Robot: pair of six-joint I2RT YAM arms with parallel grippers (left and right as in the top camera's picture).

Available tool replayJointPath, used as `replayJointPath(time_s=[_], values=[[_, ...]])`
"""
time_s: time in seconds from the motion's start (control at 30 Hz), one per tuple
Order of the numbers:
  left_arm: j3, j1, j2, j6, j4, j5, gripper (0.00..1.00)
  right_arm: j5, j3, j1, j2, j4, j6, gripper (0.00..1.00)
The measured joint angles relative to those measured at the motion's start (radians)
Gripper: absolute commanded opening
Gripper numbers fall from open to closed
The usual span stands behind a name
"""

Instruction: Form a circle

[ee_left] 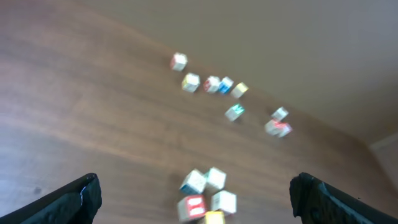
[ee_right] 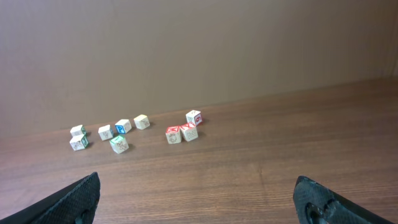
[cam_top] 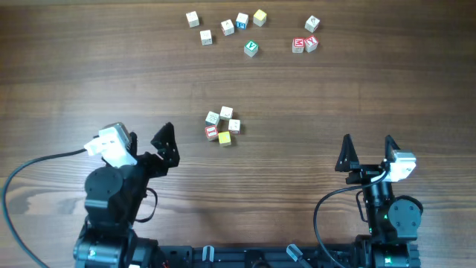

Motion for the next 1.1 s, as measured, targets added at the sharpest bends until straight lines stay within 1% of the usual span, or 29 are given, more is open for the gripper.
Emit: replayJointPath(time_s=[0.07, 0.17, 0.4, 0.47, 0.63, 0.87, 1.1], values=[[-0.038, 0.008, -0.005, 0.000, 0.002, -0.003, 1.00, 0.000, 0.000, 0.000, 0.000, 0.000, 0.000, 1.00], [-0.091, 0.027, -0.061, 0.000, -0.002, -0.004, 1.00, 0.000, 0.000, 0.000, 0.000, 0.000, 0.000, 1.00], [-0.176, 0.034, -0.367, 0.000, -0.055, -0.027, 1.00, 0.000, 0.000, 0.000, 0.000, 0.000, 0.000, 1.00], [-0.203, 0.034, -0.422, 0.000, -0.074, -0.037, 1.00, 0.000, 0.000, 0.000, 0.000, 0.000, 0.000, 1.00], [-0.262, 0.062, -0.435, 0.000, -0.080, -0.067, 1.00, 0.000, 0.000, 0.000, 0.000, 0.000, 0.000, 1.00], [-0.286, 0.141, -0.436, 0.000, -0.080, -0.097, 1.00, 0.000, 0.000, 0.000, 0.000, 0.000, 0.000, 1.00], [-0.289, 0.142, -0.436, 0.000, -0.030, -0.131, 1.00, 0.000, 0.000, 0.000, 0.000, 0.000, 0.000, 1.00]])
